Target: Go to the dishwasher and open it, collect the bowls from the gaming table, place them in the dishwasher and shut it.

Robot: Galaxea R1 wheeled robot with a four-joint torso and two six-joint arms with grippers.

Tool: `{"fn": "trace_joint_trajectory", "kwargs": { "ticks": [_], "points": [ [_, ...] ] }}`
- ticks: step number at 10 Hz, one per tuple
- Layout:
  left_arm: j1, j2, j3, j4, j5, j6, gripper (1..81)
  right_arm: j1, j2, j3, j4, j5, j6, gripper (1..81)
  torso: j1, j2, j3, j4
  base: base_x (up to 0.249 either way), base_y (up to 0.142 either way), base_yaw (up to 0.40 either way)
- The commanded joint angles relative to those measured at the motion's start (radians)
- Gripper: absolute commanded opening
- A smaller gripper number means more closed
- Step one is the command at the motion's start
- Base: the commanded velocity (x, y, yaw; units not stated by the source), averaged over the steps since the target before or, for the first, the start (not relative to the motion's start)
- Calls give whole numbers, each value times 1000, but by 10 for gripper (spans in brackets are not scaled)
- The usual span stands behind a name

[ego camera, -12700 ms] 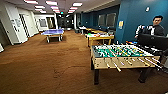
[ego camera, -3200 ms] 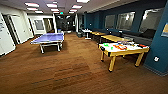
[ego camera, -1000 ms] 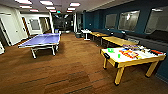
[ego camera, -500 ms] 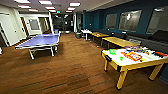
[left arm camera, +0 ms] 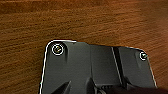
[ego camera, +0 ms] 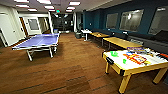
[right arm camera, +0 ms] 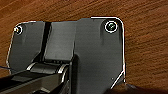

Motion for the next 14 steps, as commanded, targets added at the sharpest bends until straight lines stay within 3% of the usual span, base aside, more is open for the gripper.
{"fn": "trace_joint_trajectory", "kwargs": {
  "ticks": [1,12,14],
  "points": [
    [-47,-7,4,3,47,1,811,45,-9,-1,0,-54,0,811,0,0,0,0,242,0,0],
    [-45,-6,4,3,47,1,811,45,-8,-2,0,-52,0,811,-1,-1,0,0,241,0,0],
    [-47,-6,4,3,47,-1,811,45,-8,-1,0,-52,0,811,1,0,-1,0,72,0,0]
  ]
}}
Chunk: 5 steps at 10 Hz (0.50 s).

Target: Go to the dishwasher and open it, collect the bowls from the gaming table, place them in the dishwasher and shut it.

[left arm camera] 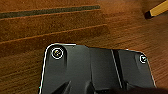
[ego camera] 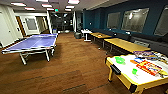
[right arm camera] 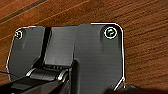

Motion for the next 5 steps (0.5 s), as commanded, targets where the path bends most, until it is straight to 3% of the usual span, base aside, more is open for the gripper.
{"fn": "trace_joint_trajectory", "kwargs": {
  "ticks": [1,5],
  "points": [
    [-31,-6,4,3,55,-1,811,28,-6,-1,0,-59,0,811,0,0,0,0,0,0,0],
    [-31,-6,4,3,55,-1,811,30,-6,1,0,-59,0,811,-3,-1,0,0,0,0,0]
  ]
}}
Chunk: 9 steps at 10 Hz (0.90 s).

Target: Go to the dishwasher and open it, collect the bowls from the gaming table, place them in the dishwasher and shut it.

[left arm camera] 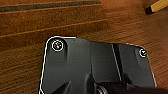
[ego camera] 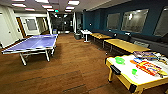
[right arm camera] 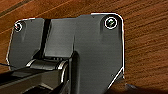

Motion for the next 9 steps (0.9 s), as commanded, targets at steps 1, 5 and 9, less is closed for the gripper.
{"fn": "trace_joint_trajectory", "kwargs": {
  "ticks": [1,5,9],
  "points": [
    [-51,-6,4,3,42,-1,811,54,-6,1,0,-50,0,811,0,0,0,0,0,0,0],
    [-51,-10,4,1,43,-1,811,54,-6,3,0,-50,0,811,0,0,0,0,0,0,-21],
    [-49,-10,4,3,43,-2,811,53,-8,-1,0,-50,0,811,0,0,0,0,0,0,-316]
  ]
}}
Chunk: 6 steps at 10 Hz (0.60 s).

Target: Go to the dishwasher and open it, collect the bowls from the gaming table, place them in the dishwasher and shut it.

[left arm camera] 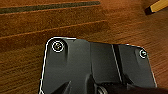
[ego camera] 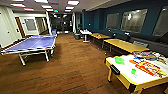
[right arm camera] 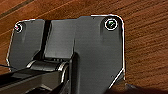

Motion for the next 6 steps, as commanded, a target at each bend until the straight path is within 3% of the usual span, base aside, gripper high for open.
{"fn": "trace_joint_trajectory", "kwargs": {
  "ticks": [1,6],
  "points": [
    [-56,-9,4,3,46,-2,811,51,-7,-1,0,-50,0,811,0,0,0,0,0,0,-382],
    [-56,-7,4,5,54,-1,811,46,-6,-1,6,-50,6,811,0,0,0,0,0,0,-386]
  ]
}}
